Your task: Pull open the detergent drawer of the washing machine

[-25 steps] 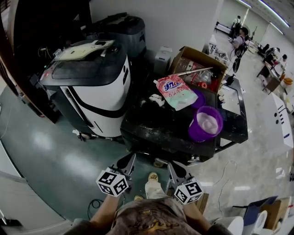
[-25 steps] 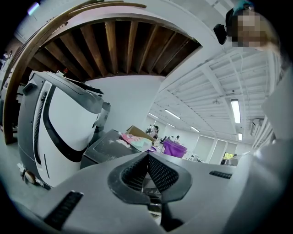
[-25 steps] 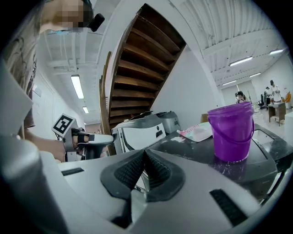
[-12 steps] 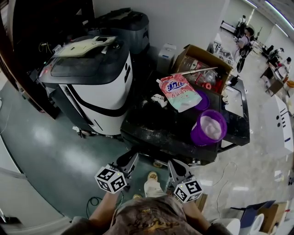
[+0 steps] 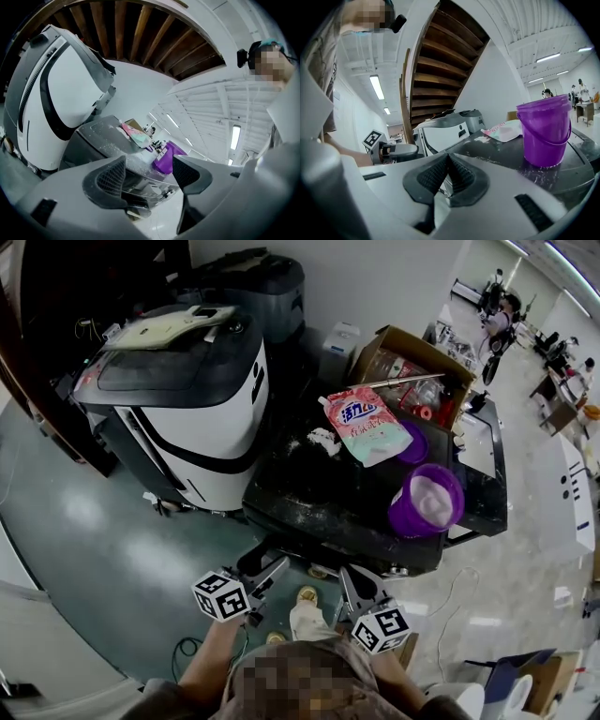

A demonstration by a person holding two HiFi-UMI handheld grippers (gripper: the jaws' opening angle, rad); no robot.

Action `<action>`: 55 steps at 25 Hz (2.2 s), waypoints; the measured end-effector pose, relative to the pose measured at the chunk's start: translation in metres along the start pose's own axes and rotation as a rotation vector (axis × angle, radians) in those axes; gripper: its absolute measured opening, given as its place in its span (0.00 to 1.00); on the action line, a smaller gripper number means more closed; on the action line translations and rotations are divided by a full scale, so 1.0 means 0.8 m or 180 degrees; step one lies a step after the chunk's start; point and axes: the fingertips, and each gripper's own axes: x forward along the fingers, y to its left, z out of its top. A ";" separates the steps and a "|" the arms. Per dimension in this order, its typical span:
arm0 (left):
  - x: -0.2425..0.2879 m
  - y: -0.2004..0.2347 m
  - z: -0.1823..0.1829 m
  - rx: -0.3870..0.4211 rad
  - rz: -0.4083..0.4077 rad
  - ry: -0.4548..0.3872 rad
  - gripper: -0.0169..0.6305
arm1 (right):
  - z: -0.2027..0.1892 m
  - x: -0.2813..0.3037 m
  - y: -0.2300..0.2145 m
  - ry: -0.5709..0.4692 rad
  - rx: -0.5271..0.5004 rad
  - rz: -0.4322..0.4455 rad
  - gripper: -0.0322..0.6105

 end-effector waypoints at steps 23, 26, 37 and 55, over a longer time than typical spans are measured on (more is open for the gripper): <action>0.066 0.154 -0.096 -0.1114 -0.0192 -0.0260 0.62 | -0.018 -0.005 -0.040 0.0352 -0.0047 -0.0111 0.06; 0.069 0.169 -0.102 -0.1272 -0.0200 -0.0321 0.62 | -0.021 -0.003 -0.045 0.0403 -0.0058 -0.0092 0.06; 0.081 0.187 -0.102 -0.1462 -0.0419 -0.0378 0.61 | -0.037 0.008 -0.051 0.0576 -0.0003 -0.0032 0.05; 0.091 0.192 -0.077 -0.1693 -0.0909 -0.0904 0.61 | -0.049 -0.002 -0.053 0.0746 -0.0058 -0.0022 0.06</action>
